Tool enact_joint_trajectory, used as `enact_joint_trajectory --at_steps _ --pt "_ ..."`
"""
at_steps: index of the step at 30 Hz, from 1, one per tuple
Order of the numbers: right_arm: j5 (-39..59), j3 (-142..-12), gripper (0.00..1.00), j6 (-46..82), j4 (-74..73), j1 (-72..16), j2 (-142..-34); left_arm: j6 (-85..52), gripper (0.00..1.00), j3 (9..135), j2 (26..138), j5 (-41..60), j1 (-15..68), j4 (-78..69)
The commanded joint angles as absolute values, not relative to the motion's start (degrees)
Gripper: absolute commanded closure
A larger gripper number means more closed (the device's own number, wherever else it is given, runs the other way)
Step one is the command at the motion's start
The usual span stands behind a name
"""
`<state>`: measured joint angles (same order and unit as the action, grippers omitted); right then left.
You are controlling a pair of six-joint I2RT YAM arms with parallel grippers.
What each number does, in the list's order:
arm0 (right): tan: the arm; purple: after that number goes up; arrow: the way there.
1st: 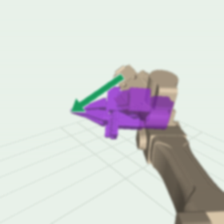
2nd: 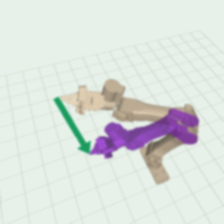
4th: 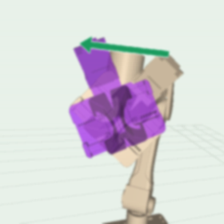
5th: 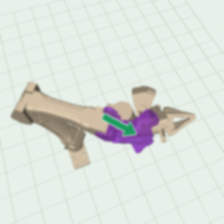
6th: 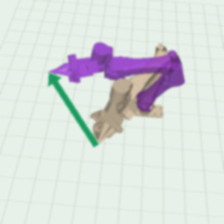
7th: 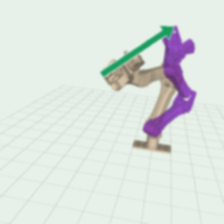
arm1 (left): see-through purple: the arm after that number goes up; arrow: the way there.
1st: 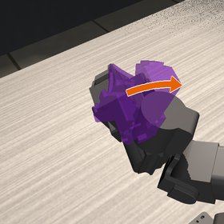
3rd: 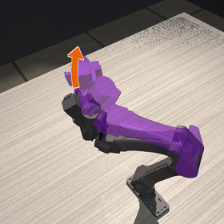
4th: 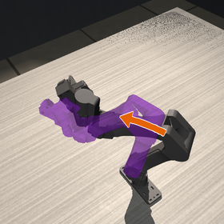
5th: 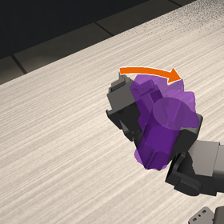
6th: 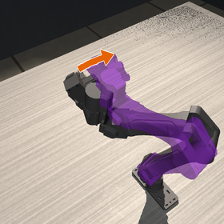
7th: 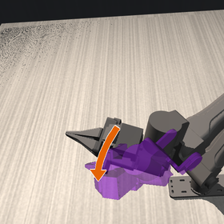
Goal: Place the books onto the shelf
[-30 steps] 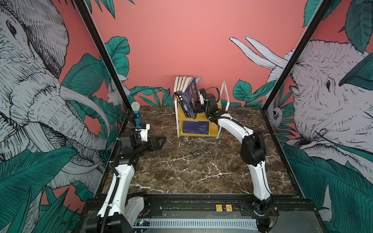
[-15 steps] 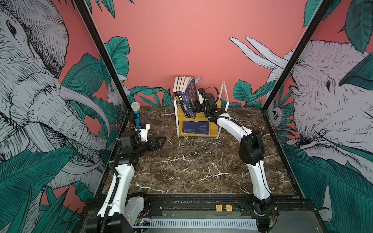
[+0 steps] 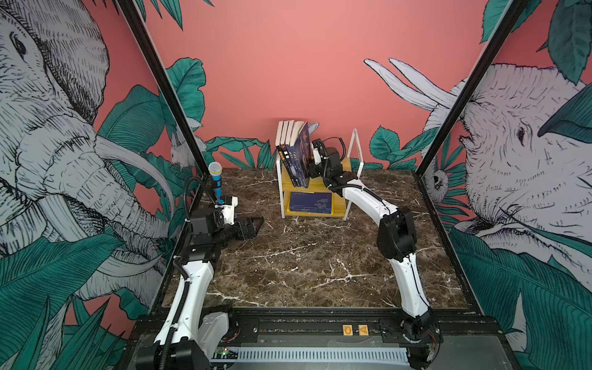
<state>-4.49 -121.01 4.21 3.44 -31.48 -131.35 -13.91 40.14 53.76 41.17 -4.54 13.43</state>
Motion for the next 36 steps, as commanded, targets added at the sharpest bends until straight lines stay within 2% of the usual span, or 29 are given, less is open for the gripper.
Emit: enact_joint_trajectory --at_steps 1,8,20,26,31,36 --pt "-1.6 -121.6 1.0 3.9 3.2 -34.0 -132.4 -13.0 0.01 40.1 52.9 41.8 -4.4 13.6" --pt "-7.8 -119.3 1.0 1.6 5.2 -34.0 -127.6 -13.0 0.01 40.0 52.8 41.9 -4.5 13.4" --pt "-10.0 -113.2 1.0 -1.9 5.3 -33.9 -115.5 -11.3 0.01 40.7 52.6 40.0 -4.7 14.3" --pt "-11.4 -106.3 1.0 -1.6 5.0 -34.1 -105.5 -8.7 0.0 42.3 52.9 35.6 -4.9 16.7" --pt "-13.0 -98.1 0.96 -2.3 4.9 -34.1 -95.4 -6.5 0.01 43.2 53.5 32.0 -4.9 18.7" --pt "-15.2 -86.9 0.87 -4.1 4.4 -34.0 -82.9 -2.0 0.01 43.4 54.0 28.7 -4.8 19.1"
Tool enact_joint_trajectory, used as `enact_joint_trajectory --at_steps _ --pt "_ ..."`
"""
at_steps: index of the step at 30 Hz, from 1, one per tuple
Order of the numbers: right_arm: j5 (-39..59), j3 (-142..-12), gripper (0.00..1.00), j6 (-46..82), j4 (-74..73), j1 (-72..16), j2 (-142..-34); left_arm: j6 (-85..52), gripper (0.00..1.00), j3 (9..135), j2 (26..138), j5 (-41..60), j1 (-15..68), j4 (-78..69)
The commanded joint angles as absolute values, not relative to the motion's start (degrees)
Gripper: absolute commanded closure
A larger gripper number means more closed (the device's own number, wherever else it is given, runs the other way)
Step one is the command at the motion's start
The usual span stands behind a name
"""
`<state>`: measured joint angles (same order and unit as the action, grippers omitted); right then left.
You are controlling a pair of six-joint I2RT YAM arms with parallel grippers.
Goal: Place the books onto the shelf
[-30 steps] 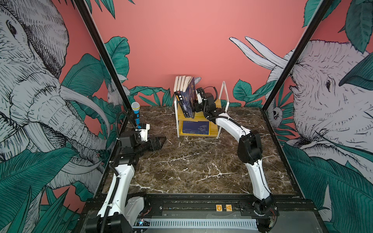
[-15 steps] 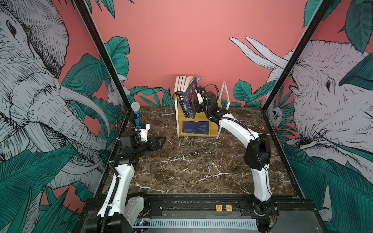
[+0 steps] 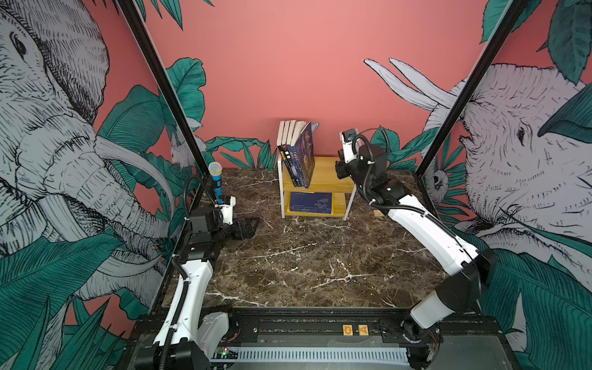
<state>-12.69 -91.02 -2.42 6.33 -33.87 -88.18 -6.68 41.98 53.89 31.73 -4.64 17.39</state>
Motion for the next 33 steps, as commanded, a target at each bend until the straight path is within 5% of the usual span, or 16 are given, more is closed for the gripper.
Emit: enact_joint_trajectory --at_steps 1,10,13,15,17,33 --pt "-16.0 -84.7 0.85 -4.2 4.3 -34.0 -80.7 -0.5 0.01 43.6 54.5 28.1 -4.8 19.3" --pt "-21.4 -67.6 0.53 -4.9 8.5 -33.6 -61.2 12.9 0.0 36.7 57.9 21.1 -4.5 8.4" --pt "-24.0 -60.8 0.37 -4.6 8.6 -33.5 -54.4 12.9 0.01 33.2 59.3 18.1 -4.7 1.2" --pt "-26.6 -55.3 0.15 -4.2 7.9 -33.2 -50.0 13.4 0.0 30.8 60.4 17.7 -4.7 -3.8" --pt "-28.2 -51.1 0.03 -3.8 8.5 -32.7 -46.5 13.5 0.0 29.1 61.7 17.7 -4.6 -8.4" --pt "-36.2 -25.1 0.03 -3.9 -8.0 -26.8 -42.4 11.1 0.0 17.3 75.7 17.6 -1.8 -47.8"
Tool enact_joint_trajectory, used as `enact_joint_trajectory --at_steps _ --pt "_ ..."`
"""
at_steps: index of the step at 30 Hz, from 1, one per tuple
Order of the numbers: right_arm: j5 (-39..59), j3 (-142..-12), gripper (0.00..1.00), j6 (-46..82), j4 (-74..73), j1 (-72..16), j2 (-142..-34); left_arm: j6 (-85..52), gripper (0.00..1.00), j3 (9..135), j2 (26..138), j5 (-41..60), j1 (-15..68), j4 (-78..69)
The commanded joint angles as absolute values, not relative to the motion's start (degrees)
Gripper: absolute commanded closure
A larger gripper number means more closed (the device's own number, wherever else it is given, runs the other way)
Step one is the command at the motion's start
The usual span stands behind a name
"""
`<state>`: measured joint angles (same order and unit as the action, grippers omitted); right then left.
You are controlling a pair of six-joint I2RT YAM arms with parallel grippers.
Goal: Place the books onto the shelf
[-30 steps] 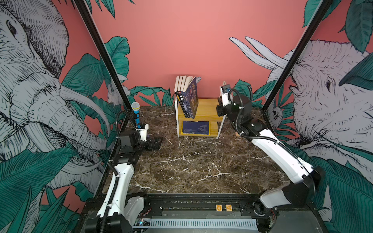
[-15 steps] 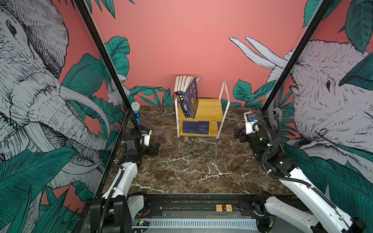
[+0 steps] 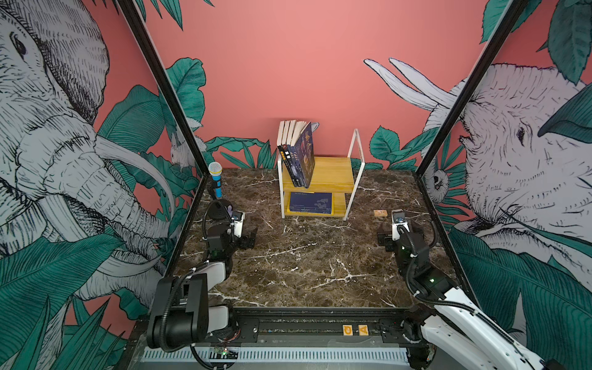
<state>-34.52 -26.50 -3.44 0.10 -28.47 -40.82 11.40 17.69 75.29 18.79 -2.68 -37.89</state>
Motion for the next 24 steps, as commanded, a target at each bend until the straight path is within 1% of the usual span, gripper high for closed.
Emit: enact_joint_trajectory --at_steps 1,3,7,10,14,16,17,19,21,24 --pt "-35.6 -24.3 0.03 -3.6 -9.2 -25.7 -43.9 10.6 0.0 17.6 76.5 16.4 -1.3 -48.6" --pt "-34.6 -22.4 0.01 -3.8 -13.3 -24.1 -46.8 10.0 0.0 17.6 78.5 14.9 -0.5 -50.8" --pt "-33.9 -17.8 0.01 -3.6 -25.0 -19.9 -54.5 10.2 0.0 16.6 85.0 13.5 0.4 -60.3" --pt "-31.3 -16.1 0.01 -3.4 -31.5 -17.1 -59.5 8.9 0.0 17.7 84.7 9.7 0.4 -56.8" --pt "-29.4 -14.5 0.0 -3.2 -40.7 -14.5 -66.4 7.0 0.0 17.5 90.8 5.6 0.5 -64.9" --pt "-28.4 -14.4 0.0 -3.9 -43.7 -13.7 -69.2 6.4 0.0 20.5 88.2 3.4 0.5 -54.1" --pt "-27.7 -14.5 0.0 -4.8 -44.9 -13.5 -70.2 5.8 0.0 22.0 88.7 2.1 0.5 -52.1" --pt "-26.8 -14.7 0.0 -5.5 -47.4 -12.7 -71.9 6.3 0.0 23.2 89.9 0.9 1.0 -52.5" --pt "-26.4 -15.1 0.0 -5.4 -51.4 -11.8 -74.6 6.4 0.0 23.9 88.7 0.4 1.4 -48.7" --pt "-25.4 -16.5 0.0 -6.1 -55.2 -10.7 -79.0 6.4 0.01 23.5 89.4 0.2 1.5 -50.9"
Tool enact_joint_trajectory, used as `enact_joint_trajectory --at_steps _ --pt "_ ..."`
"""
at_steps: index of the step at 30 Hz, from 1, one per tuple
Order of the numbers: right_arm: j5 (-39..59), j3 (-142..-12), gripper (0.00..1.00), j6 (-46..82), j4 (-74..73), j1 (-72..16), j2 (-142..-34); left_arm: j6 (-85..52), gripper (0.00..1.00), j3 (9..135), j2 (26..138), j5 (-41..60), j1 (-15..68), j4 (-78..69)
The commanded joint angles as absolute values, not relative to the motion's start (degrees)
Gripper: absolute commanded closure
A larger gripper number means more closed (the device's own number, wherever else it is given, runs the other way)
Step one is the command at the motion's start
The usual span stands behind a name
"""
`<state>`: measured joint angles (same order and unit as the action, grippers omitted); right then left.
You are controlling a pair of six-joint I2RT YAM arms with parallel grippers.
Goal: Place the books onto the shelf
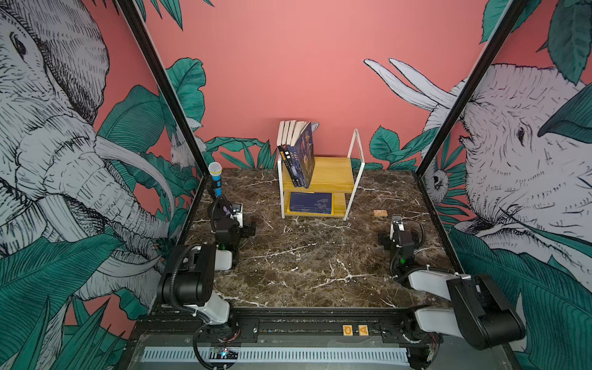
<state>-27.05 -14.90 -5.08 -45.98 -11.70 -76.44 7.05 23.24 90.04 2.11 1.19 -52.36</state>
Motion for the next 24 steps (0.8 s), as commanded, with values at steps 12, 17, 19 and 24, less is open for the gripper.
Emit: enact_joint_trajectory --at_steps 12,17,19,24 --pt "-23.3 -21.1 0.01 1.4 -53.4 -5.8 -88.2 6.4 0.01 23.7 88.8 0.0 1.7 -49.4" --pt "-22.9 -20.5 0.01 0.7 -56.9 -5.5 -89.4 6.5 0.0 23.7 88.9 -0.1 1.8 -49.4" --pt "-22.8 -20.7 0.01 1.0 -56.2 -5.5 -89.1 6.5 0.0 23.7 88.9 -0.1 1.8 -49.6" --pt "-18.9 -20.5 0.01 -0.7 -56.7 -5.6 -89.1 6.5 0.0 23.8 89.0 -0.5 2.0 -49.4"
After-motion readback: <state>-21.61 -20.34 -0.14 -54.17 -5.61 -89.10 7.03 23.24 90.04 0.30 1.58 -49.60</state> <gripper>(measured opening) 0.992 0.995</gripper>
